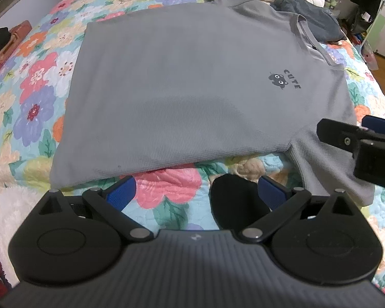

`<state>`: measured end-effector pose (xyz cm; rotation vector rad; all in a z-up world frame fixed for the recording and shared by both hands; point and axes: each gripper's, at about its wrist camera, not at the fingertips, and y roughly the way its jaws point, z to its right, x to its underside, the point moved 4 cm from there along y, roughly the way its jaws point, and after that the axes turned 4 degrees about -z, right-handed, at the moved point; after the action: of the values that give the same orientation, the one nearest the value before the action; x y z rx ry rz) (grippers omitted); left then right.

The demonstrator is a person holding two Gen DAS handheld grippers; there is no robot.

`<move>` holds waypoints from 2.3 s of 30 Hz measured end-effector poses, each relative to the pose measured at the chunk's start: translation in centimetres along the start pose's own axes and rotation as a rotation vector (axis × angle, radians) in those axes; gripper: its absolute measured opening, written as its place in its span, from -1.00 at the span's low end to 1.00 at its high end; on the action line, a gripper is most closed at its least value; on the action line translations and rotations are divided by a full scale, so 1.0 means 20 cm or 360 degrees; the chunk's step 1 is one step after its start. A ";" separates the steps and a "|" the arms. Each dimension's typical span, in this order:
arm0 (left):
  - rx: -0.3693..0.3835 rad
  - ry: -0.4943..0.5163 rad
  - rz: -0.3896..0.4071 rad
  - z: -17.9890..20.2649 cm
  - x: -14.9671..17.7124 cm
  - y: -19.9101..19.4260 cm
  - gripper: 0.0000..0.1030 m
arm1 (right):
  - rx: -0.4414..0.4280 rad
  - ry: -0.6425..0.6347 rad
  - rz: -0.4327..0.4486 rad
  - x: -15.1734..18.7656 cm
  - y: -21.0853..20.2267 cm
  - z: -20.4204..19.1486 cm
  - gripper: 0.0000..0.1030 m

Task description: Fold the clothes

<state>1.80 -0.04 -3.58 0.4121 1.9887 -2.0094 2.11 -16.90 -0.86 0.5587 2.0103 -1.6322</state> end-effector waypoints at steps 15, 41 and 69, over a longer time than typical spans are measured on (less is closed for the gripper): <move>-0.0002 -0.0007 0.0012 0.01 0.02 0.02 1.00 | 0.0014 0.0005 0.0013 -0.01 0.00 0.01 0.62; 0.0040 -0.0001 0.0012 -0.01 0.01 0.00 1.00 | 0.0031 0.0004 -0.0005 -0.01 0.04 0.00 0.62; 0.0052 0.0007 -0.0036 -0.02 0.01 0.07 1.00 | 0.0056 -0.0005 -0.0012 -0.01 0.08 0.02 0.62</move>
<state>2.10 0.27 -4.88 0.4030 1.9740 -2.0592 3.24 -16.91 -2.13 0.5619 1.9871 -1.6749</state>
